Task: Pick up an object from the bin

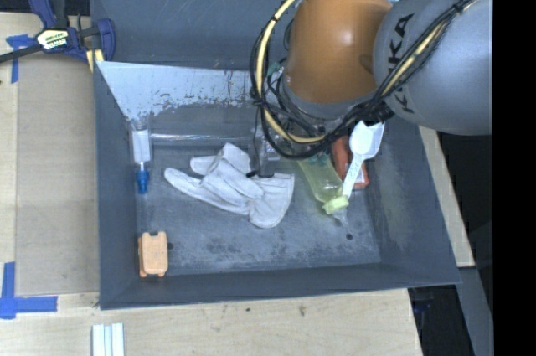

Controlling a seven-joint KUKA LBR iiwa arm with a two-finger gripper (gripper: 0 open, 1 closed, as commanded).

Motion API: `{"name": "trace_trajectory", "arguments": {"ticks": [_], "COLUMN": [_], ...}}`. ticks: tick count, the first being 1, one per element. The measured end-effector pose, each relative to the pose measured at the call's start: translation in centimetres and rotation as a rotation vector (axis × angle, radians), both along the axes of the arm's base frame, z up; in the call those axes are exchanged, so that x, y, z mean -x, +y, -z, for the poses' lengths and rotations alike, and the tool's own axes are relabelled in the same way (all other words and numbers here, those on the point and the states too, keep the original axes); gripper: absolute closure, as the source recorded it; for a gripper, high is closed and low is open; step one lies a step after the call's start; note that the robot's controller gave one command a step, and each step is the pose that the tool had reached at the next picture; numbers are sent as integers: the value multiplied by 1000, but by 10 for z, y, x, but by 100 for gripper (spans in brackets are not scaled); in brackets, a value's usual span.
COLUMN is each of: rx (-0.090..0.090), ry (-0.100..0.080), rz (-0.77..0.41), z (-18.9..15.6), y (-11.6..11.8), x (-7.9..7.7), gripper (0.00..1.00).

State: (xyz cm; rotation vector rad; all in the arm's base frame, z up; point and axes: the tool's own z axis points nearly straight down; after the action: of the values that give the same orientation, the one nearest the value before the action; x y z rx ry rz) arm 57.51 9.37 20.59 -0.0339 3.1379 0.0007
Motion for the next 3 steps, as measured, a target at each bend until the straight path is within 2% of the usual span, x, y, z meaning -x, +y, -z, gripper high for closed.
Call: {"name": "trace_trajectory", "arguments": {"ticks": [1,2,3], "rx": [0,0,-2], "ry": [1,1,-7], "rz": [1,1,48], "z": [0,0,52], "y": [0,0,-5], "x": [0,0,-13], "gripper": [0,0,0]}}
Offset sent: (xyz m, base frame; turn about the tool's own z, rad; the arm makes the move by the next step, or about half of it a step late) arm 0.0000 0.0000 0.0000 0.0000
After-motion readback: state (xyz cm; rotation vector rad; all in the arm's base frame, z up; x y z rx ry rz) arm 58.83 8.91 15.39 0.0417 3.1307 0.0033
